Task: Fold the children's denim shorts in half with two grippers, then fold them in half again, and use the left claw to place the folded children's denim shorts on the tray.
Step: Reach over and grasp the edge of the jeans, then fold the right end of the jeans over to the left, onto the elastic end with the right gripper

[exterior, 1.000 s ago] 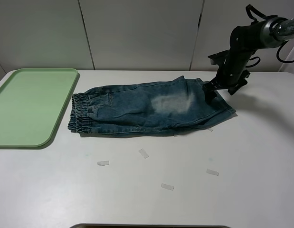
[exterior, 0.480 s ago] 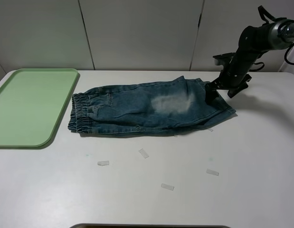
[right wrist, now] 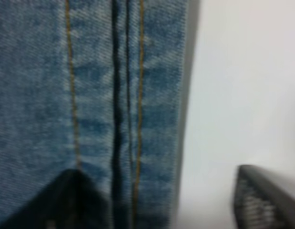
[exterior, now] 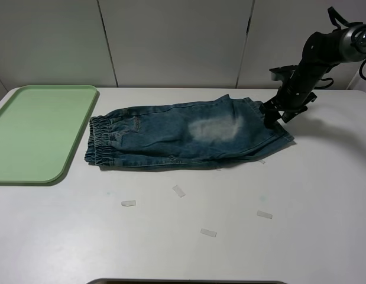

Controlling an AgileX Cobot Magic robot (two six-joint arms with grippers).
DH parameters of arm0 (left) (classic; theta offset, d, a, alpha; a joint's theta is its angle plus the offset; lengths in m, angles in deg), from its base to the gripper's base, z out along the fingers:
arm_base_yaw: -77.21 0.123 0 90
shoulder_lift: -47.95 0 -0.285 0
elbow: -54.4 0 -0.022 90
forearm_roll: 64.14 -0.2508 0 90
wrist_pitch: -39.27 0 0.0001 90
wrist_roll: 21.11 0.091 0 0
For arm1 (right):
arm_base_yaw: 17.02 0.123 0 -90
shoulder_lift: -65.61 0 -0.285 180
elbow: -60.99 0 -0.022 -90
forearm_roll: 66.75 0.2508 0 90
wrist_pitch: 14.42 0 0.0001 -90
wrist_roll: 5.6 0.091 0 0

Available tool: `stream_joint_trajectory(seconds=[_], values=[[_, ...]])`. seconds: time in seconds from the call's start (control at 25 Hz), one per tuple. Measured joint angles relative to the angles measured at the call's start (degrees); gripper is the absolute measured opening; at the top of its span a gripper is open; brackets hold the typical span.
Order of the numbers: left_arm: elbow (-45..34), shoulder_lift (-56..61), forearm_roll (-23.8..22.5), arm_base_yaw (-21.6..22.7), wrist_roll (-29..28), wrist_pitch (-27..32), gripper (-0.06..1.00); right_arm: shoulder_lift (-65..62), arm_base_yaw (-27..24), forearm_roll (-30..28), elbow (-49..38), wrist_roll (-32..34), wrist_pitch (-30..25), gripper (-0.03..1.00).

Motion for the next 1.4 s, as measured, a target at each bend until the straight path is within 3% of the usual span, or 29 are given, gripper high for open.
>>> stream_joint_trajectory(seconds=[0.32,0.6,0.96,1.4], values=[[0.0,0.0,0.0,0.0,0.0,0.0,0.94,0.0,0.2,1.7,0.0,0.0,-1.2,0.02],[0.0,0.0,-0.1,0.0,0.0,0.0,0.94,-0.2,0.2,1.4,0.0,0.2,-1.4,0.01],[0.0,0.0,-0.1,0.0,0.0,0.0,0.93,-6.7,0.2,-3.8,-0.3,2.2,-5.1,0.01],[0.0,0.0,-0.1,0.0,0.0,0.0,0.93,-13.8,0.2,-18.1,-0.3,7.3,-10.0,0.01]])
